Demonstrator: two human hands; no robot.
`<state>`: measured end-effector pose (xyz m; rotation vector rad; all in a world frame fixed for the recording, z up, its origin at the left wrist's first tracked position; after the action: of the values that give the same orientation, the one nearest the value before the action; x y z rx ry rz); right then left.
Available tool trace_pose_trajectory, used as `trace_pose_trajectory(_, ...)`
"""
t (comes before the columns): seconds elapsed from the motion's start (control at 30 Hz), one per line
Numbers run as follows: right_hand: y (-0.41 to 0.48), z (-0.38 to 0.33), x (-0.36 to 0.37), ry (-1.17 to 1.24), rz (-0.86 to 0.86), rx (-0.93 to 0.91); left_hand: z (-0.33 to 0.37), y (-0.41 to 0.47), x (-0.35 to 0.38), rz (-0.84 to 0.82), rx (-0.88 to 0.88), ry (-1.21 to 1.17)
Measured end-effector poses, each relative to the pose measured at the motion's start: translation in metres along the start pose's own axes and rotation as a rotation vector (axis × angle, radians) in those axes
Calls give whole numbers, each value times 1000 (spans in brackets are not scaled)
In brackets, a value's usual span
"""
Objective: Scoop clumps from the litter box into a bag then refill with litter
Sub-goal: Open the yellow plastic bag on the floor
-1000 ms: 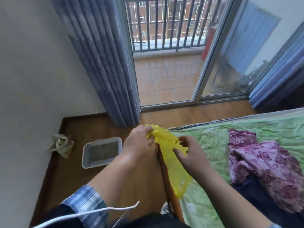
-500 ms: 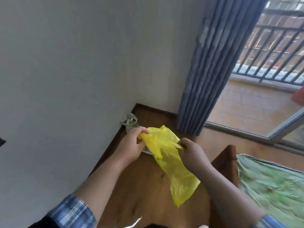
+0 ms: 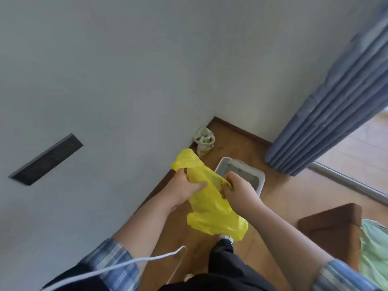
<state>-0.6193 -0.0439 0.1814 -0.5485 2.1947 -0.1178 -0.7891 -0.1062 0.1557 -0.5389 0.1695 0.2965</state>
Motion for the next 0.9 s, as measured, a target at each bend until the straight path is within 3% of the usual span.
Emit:
trace_pose_trajectory(0.1,29,1,8,-25,-34,5,14,26,-10,147,-2,208)
trace_pose_trajectory(0.33,140,37,19,15,-82,101,5,131,-30,130,-130,381)
trace_pose_trajectory(0.67,286,102,39,53,-66,333,-46,257,-72,380,-420,93)
trace_pose_trajectory(0.77,309,106,44,68,-70,353,-54,278,-75,316,-457,40)
trace_pose_trajectory(0.9,332,92,48,36,-81,341,-26,312,-72,95,-380,239)
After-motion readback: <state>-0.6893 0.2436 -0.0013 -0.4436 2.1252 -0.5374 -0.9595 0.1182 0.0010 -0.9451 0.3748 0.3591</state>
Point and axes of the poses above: each hand's wrist, its own y-axis towards the middle knuckle, its own x-axis out of the palm, z = x × y, the point moved 10 cm from there along y, towards the middle knuckle, and after that the axes turned 6 degrees about z, right-handed, at the moved point
